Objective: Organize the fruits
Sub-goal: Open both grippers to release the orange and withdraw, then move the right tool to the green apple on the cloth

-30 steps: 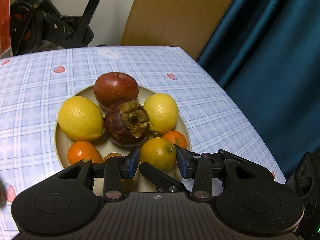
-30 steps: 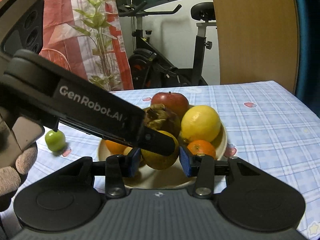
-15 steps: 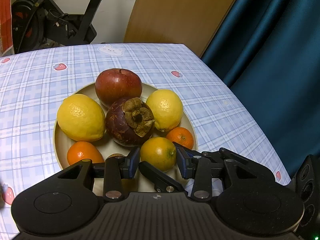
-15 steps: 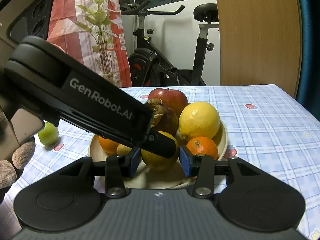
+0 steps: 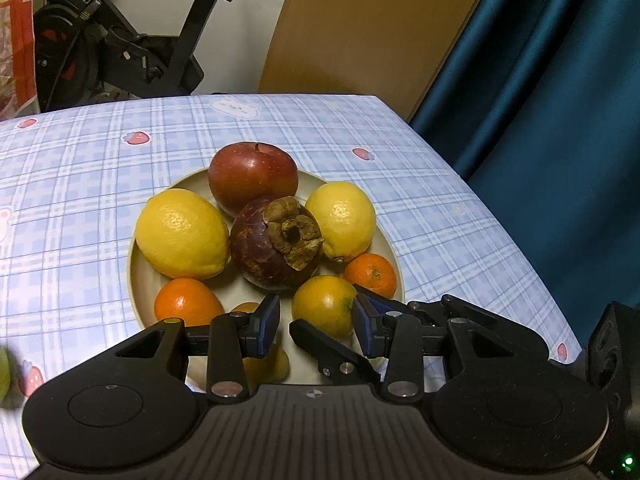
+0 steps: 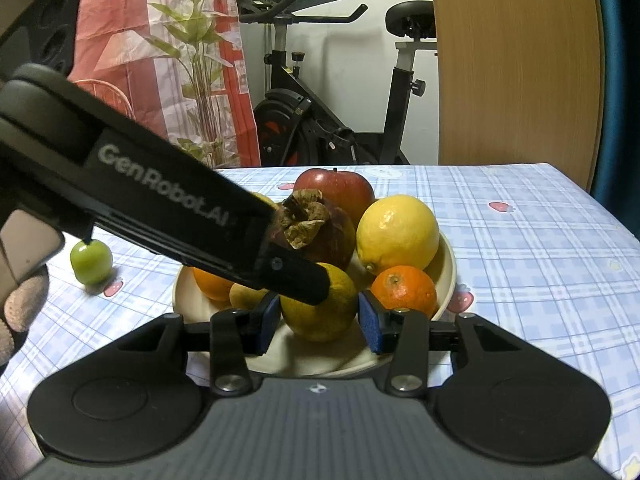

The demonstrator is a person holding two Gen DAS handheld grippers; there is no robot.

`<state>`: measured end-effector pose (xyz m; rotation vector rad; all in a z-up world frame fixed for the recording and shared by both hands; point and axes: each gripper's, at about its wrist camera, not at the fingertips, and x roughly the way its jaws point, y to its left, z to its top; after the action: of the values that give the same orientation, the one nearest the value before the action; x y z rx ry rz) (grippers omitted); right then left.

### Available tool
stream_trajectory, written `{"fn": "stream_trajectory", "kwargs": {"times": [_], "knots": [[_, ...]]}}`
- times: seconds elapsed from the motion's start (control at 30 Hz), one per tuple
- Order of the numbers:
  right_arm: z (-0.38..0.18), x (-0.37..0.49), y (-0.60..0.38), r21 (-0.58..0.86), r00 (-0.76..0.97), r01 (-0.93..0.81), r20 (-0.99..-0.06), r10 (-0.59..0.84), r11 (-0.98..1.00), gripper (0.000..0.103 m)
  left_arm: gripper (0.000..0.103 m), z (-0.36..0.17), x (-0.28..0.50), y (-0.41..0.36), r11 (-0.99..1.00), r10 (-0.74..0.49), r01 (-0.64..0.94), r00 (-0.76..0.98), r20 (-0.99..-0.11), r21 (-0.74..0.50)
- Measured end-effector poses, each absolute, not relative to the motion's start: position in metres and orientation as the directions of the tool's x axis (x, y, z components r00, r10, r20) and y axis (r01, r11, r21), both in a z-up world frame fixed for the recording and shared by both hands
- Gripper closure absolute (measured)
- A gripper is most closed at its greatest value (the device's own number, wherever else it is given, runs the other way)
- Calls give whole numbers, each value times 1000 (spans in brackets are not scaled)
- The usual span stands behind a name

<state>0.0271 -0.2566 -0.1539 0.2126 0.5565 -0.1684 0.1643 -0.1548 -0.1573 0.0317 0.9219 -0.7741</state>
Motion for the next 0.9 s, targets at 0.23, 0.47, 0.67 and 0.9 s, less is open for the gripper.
{"fn": "stream_trajectory", "kwargs": {"times": [0.23,0.47,0.67,0.9], "knots": [[-152,19,-256,154,862,212,-495,-110,965,54,61,-145,154,-141,730,-609,614,386,-693,-301],[-149,12,-254,168,885,197,-454,-101,966,46,61,-127,134,-119,755,-611,594,481,-629,-278],[-148,11,-251,174,890,180,-448,-85,968,45,60,-116,125,-90,805,-569,529,560,-603,-269],[-148,11,-248,174,888,168,-454,-73,970,45,60,-113,136,-59,853,-512,442,610,-604,-277]]}}
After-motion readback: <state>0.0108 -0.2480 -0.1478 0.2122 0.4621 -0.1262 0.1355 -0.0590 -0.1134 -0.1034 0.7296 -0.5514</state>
